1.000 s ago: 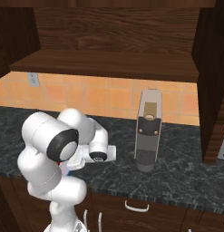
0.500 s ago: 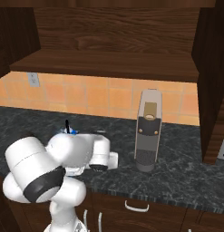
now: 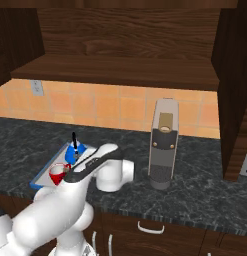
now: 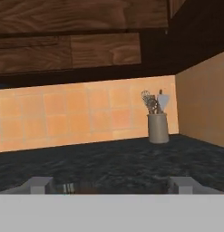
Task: Pick the kettle from the counter and place it on the tray. Then pick the mug from the cabinet and place it on the tray. Then close the cabinet doors.
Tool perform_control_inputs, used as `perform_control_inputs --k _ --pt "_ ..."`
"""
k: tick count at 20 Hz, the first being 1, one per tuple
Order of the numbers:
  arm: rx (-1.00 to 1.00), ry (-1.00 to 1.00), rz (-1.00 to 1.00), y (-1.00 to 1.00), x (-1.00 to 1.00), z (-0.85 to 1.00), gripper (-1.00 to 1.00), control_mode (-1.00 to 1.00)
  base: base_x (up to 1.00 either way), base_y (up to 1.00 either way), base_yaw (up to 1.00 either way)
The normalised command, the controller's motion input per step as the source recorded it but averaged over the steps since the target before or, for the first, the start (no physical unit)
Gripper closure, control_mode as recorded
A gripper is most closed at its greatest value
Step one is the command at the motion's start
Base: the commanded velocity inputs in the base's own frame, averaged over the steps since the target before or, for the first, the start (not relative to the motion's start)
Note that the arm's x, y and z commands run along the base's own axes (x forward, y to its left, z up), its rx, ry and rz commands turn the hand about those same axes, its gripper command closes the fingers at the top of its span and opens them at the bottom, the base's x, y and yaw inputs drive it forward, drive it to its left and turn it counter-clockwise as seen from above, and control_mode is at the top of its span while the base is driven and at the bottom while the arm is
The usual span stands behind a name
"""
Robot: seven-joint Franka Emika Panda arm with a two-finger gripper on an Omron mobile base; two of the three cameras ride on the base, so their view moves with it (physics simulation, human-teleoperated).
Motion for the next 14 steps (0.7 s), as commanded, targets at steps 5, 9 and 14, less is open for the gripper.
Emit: perform_control_inputs --k 5,9,14 --pt "0.00 0.14 -0.20 -0.10 -0.32 0.96 -1.00 -1.00 0.00 0.00 0.00" --pt "0.00 0.16 -0.25 -0.07 -0.20 0.80 -1.00 -1.00 0.00 0.00 0.00" --pt "-0.02 0.18 -0.25 -0.08 -0.19 0.68 -1.00 -1.00 0.00 0.00 0.00"
